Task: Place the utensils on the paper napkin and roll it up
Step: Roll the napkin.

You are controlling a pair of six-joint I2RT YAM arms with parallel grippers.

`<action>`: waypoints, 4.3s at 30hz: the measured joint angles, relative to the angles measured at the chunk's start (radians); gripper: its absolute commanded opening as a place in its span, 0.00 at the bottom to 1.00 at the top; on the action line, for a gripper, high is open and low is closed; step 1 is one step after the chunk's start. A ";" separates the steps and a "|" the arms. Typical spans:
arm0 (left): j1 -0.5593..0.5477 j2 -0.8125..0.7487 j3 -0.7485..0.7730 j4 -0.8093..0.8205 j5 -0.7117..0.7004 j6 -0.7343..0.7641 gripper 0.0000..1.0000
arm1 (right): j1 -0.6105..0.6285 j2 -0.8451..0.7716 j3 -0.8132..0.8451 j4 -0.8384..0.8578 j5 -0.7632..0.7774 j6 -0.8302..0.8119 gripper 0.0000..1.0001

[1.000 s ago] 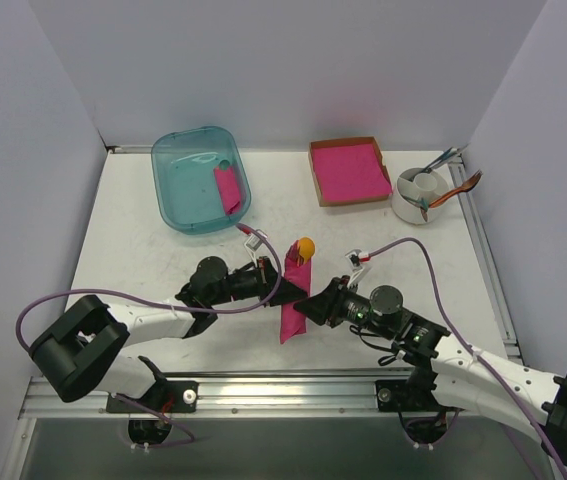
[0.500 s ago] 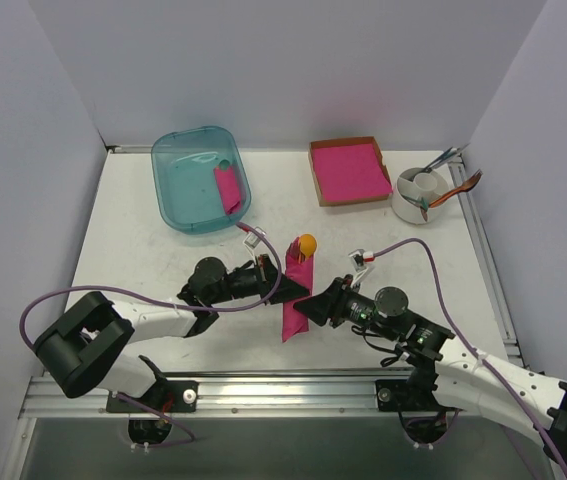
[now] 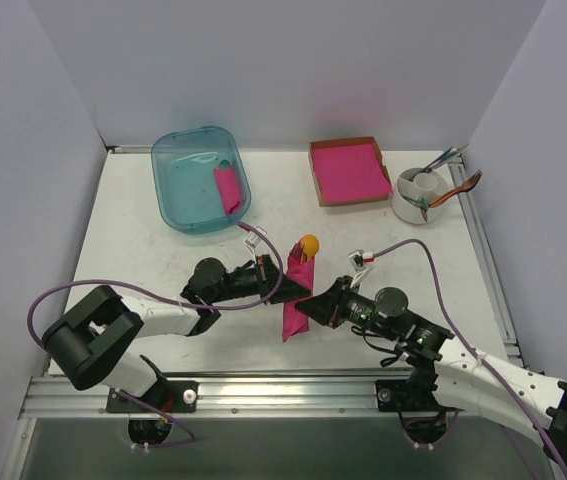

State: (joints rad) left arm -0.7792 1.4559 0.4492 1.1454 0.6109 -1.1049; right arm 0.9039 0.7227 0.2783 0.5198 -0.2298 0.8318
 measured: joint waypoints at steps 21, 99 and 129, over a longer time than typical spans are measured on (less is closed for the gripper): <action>0.001 -0.004 0.003 -0.002 0.013 0.019 0.72 | 0.001 -0.024 -0.003 -0.017 -0.029 -0.014 0.00; -0.150 -0.111 -0.046 -0.230 -0.209 0.248 0.02 | 0.008 -0.008 0.134 -0.188 0.174 -0.026 0.56; -0.201 -0.251 -0.035 -0.541 -0.375 0.359 0.02 | -0.009 0.013 0.212 -0.323 0.324 -0.014 0.67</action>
State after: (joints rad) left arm -0.9798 1.2049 0.4145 0.6048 0.2356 -0.7464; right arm 0.8951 0.7353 0.4900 0.1963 0.0940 0.8173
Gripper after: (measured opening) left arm 0.255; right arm 0.667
